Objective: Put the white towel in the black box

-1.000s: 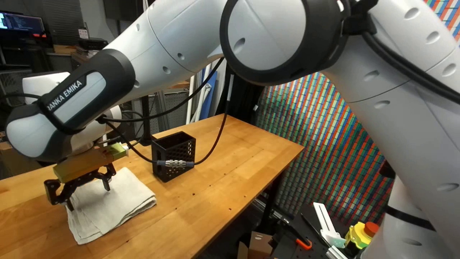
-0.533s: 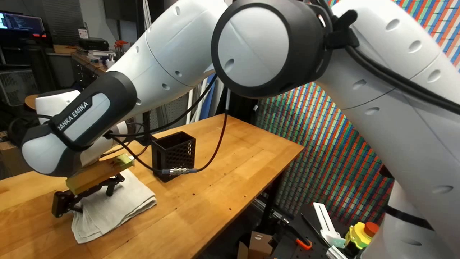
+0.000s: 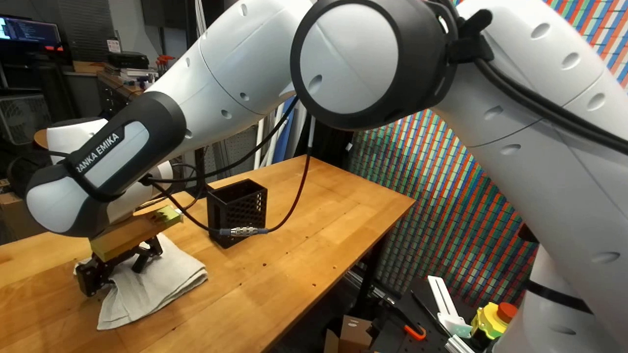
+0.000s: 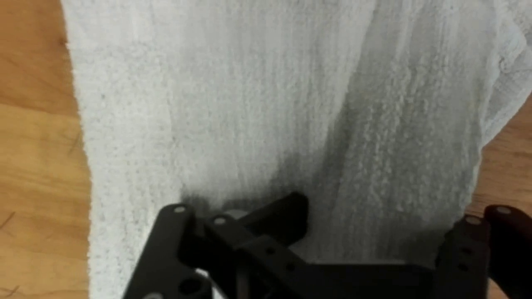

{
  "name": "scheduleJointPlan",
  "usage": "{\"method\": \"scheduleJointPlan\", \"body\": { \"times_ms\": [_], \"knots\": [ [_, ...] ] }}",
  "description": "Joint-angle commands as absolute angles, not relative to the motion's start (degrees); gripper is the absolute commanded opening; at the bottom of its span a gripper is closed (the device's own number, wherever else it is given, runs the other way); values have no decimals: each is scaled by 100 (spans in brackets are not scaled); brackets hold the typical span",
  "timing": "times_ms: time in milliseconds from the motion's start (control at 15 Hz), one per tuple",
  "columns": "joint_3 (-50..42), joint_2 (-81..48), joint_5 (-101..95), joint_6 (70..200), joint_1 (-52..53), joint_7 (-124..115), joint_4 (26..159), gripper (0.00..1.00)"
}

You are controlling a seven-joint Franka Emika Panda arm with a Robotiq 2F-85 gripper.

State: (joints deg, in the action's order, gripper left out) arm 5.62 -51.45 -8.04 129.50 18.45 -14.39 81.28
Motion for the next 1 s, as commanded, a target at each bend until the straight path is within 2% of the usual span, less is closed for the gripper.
{"method": "scheduleJointPlan", "body": {
  "times_ms": [0, 67, 267, 933],
  "knots": [
    [560, -4722, -701, 12971, 1752, -1125, 8497, 10],
    [554, -4604, -699, 12962, 1708, -1072, 8585, 7],
    [520, -4265, -710, 12959, 1566, -934, 8880, 10],
    [168, -2635, -740, 12528, 991, -993, 9864, 11]
  ]
}}
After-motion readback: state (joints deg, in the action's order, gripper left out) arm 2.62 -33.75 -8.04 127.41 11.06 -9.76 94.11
